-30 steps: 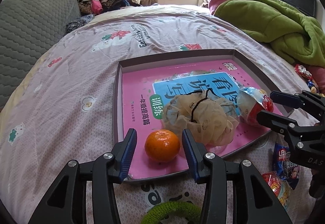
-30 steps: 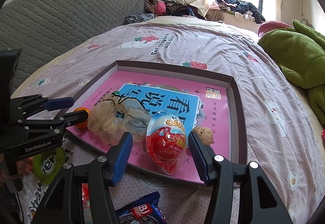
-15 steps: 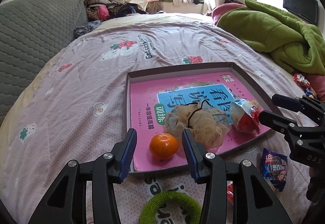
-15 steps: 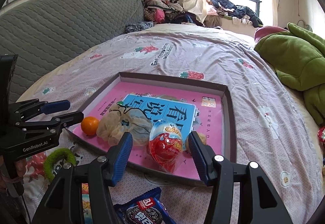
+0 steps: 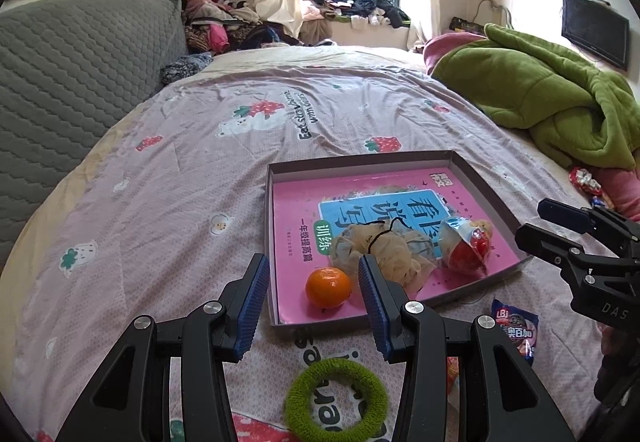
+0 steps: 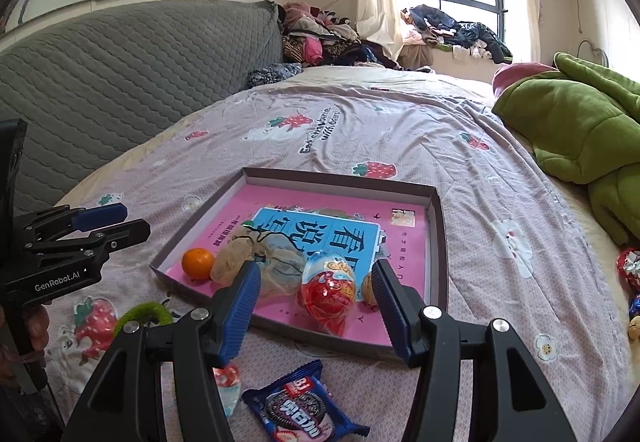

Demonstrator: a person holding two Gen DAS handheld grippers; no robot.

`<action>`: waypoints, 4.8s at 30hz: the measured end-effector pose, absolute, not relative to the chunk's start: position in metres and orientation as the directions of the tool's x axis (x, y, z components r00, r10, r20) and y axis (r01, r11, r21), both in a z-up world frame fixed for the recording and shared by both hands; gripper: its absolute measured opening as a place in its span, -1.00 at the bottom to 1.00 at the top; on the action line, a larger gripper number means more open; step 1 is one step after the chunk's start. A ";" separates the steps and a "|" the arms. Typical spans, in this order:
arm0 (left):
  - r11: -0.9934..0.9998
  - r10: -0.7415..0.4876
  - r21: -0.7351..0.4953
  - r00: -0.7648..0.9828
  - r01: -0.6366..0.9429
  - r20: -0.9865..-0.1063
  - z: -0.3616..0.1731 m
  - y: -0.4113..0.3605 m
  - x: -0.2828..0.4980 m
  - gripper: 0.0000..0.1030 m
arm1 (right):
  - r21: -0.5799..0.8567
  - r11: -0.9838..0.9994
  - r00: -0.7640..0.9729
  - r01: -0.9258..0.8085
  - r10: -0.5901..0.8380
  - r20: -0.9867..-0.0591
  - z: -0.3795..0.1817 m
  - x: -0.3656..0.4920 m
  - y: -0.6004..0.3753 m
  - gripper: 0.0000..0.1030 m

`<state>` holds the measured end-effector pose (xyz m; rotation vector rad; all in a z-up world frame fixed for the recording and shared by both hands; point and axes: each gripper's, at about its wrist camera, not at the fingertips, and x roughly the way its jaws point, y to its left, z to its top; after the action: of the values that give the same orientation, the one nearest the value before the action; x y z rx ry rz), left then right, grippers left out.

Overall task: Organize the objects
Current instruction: 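Withdraw both tools from the tray toward the remaining loose objects, then grasp the second mandarin orange with the left tool while the right tool grasps the blue candy egg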

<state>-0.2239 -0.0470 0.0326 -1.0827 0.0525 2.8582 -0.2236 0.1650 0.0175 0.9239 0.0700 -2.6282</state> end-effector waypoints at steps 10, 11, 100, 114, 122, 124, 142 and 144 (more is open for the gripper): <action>-0.995 0.078 0.001 -0.767 -0.102 -0.637 0.045 -0.042 -0.200 -0.07 | 0.066 -0.929 -0.741 0.364 -0.332 -0.583 0.032 -0.202 0.161 0.12; -0.995 0.077 0.002 -0.770 -0.101 -0.633 0.046 -0.042 -0.197 -0.07 | 0.066 -0.929 -0.744 0.365 -0.334 -0.579 0.034 -0.200 0.161 0.12; -0.991 0.123 -0.050 -0.699 -0.123 -0.705 0.015 -0.020 -0.075 -0.07 | 0.138 -0.918 -0.726 0.371 -0.379 -0.573 0.034 -0.097 0.151 0.13; -0.988 0.142 -0.069 -0.645 -0.138 -0.751 -0.007 -0.021 -0.069 -0.07 | 0.112 -0.915 -0.697 0.388 -0.371 -0.613 0.019 -0.094 0.141 0.13; -0.982 0.176 -0.096 -0.607 -0.163 -0.775 -0.020 -0.018 -0.069 -0.07 | 0.087 -0.909 -0.675 0.407 -0.363 -0.642 0.006 -0.096 0.129 0.13; -0.981 0.182 -0.101 -0.596 -0.167 -0.782 -0.024 -0.016 -0.069 -0.07 | 0.085 -0.909 -0.671 0.407 -0.361 -0.647 0.004 -0.098 0.128 0.13; -0.978 0.194 -0.115 -0.560 -0.173 -0.805 -0.048 -0.009 -0.074 -0.07 | 0.057 -0.913 -0.647 0.404 -0.330 -0.687 -0.023 -0.116 0.116 0.13; -0.977 0.199 -0.117 -0.559 -0.179 -0.805 -0.050 -0.008 -0.075 -0.07 | 0.052 -0.912 -0.648 0.406 -0.328 -0.688 -0.025 -0.118 0.115 0.13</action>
<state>-0.0746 -0.0079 -0.0497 -1.3468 -0.0328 2.5990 -0.1177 0.1147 -0.0246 1.0264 0.1494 -2.5293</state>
